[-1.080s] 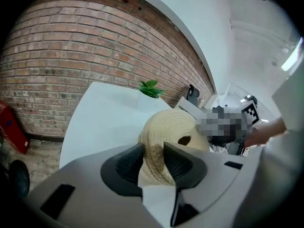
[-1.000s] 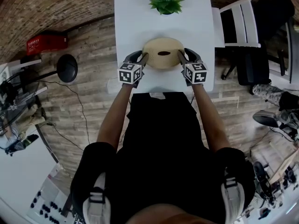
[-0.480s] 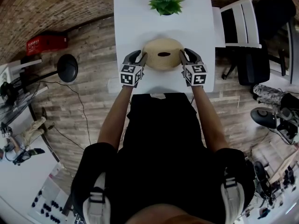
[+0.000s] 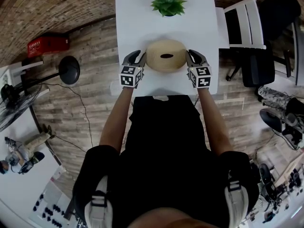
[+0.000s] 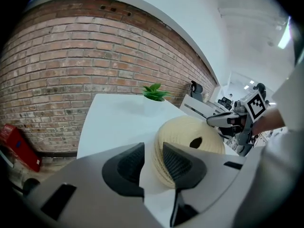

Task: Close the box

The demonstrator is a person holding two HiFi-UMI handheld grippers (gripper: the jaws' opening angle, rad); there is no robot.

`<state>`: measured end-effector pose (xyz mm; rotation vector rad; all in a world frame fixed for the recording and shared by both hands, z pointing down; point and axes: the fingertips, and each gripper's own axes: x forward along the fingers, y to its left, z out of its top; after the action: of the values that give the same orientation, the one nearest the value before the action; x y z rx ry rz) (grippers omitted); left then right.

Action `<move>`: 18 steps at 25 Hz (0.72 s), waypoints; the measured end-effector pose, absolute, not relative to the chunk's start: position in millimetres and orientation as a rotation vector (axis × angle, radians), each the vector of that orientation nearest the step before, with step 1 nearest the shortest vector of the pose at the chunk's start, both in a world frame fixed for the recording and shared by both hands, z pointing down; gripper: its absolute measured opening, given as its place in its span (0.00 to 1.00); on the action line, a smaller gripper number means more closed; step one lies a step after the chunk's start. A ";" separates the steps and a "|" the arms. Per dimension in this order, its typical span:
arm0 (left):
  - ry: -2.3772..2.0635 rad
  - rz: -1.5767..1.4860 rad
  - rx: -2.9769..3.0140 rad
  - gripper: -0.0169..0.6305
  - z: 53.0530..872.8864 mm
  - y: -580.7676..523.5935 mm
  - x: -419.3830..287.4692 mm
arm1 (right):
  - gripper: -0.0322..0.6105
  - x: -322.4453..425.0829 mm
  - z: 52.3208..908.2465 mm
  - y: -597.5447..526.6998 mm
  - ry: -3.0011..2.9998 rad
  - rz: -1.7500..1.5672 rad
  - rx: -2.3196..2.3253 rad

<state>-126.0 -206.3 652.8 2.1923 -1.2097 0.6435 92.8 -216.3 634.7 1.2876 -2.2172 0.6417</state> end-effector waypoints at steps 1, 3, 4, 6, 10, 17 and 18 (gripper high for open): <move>-1.212 0.645 2.196 0.23 652.9 -206.3 -126.2 | 0.11 92.4 634.6 -216.0 -2.217 0.634 1.287; -1.213 0.632 2.195 0.23 654.0 -205.9 -126.6 | 0.10 91.6 635.1 -215.2 -2.220 0.627 1.285; -1.213 0.624 2.193 0.23 654.8 -205.7 -126.4 | 0.09 91.0 635.4 -214.9 -2.224 0.626 1.282; -1.214 0.626 2.200 0.23 655.9 -205.6 -125.4 | 0.06 89.4 635.6 -214.6 -2.231 0.612 1.273; -1.224 0.642 2.211 0.22 657.0 -206.1 -125.0 | 0.06 87.5 635.9 -214.5 -2.221 0.567 1.270; -1.210 0.599 2.183 0.22 656.4 -206.6 -126.1 | 0.06 88.6 636.0 -215.7 -2.228 0.602 1.279; -1.211 0.600 2.183 0.22 656.5 -206.3 -125.6 | 0.06 89.0 636.3 -215.5 -2.230 0.609 1.283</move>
<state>-125.6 -206.3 656.5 2.1832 -1.2112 0.6001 89.0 -215.5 636.3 1.2829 -2.2299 0.6094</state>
